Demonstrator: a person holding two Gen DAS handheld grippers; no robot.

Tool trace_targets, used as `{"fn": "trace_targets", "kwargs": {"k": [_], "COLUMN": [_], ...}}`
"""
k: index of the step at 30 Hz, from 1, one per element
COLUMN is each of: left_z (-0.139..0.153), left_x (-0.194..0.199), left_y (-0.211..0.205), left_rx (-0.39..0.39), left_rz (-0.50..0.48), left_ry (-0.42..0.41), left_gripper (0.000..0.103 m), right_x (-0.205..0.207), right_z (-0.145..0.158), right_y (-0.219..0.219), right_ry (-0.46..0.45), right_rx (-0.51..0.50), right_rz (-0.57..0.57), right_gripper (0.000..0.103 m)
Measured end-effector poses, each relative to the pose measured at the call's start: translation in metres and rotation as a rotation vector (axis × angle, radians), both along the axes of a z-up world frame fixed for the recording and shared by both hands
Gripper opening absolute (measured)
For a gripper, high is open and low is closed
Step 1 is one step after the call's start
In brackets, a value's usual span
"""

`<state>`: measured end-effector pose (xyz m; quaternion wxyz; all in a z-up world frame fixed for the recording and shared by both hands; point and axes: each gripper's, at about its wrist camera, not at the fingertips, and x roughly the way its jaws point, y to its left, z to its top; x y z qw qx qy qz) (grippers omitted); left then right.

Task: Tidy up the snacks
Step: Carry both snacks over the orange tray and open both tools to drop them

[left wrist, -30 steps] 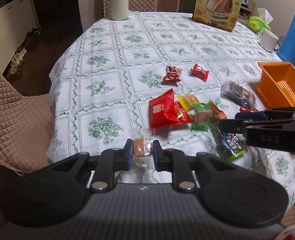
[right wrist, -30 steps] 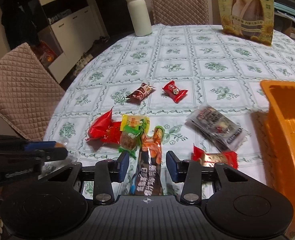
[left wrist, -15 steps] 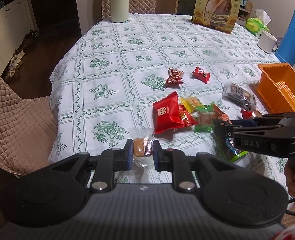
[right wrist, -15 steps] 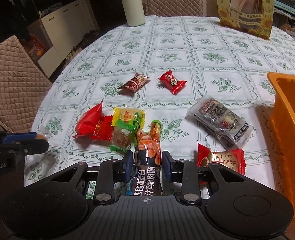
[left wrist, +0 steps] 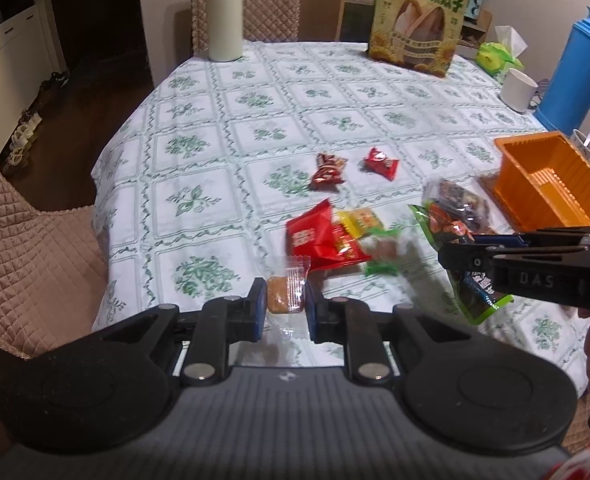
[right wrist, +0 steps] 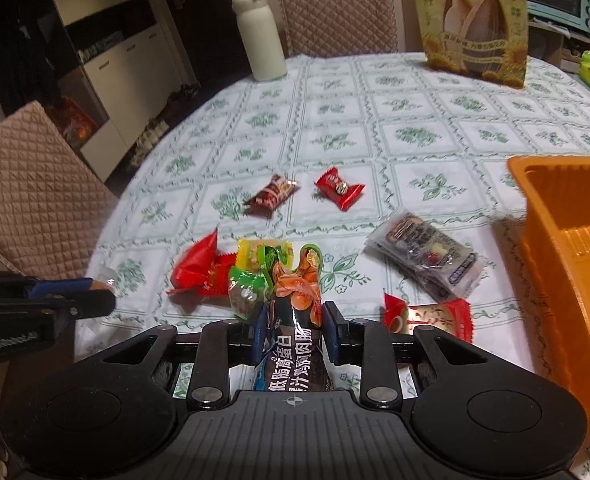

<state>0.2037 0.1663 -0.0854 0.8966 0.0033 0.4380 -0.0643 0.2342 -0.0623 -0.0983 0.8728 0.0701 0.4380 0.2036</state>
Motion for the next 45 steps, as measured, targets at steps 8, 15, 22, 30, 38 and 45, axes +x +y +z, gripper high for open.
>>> {"fn": "trace_targets", "kwargs": {"k": [8, 15, 22, 30, 38, 45], "left_z": [0.016, 0.034, 0.045, 0.05, 0.049, 0.042], "left_x": [-0.014, -0.032, -0.044, -0.047, -0.038, -0.023], "left_y": [-0.033, -0.076, -0.133, -0.196, -0.254, -0.296], "left_rx": [-0.009, -0.033, -0.058, -0.081, -0.094, -0.09], "left_rz": [-0.036, -0.054, -0.086, -0.122, -0.17, -0.193], "left_ry": [-0.027, -0.048, -0.059, -0.073, -0.08, -0.08], "left_gripper": [0.018, 0.018, 0.018, 0.018, 0.018, 0.018], "right_x": [-0.025, -0.049, -0.068, -0.081, -0.076, -0.059], "right_z": [0.026, 0.045, 0.06, 0.066, 0.066, 0.065], "right_y": [-0.03, -0.07, -0.127, -0.194, -0.256, -0.302], "right_ry": [-0.024, -0.034, -0.04, -0.053, -0.076, -0.099], "right_rx": [0.07, 0.112, 0.127, 0.121, 0.103, 0.074], "right_rz": [-0.019, 0.002, 0.003, -0.032, -0.091, -0.133], "right_gripper": [0.03, 0.03, 0.03, 0.03, 0.03, 0.03]}}
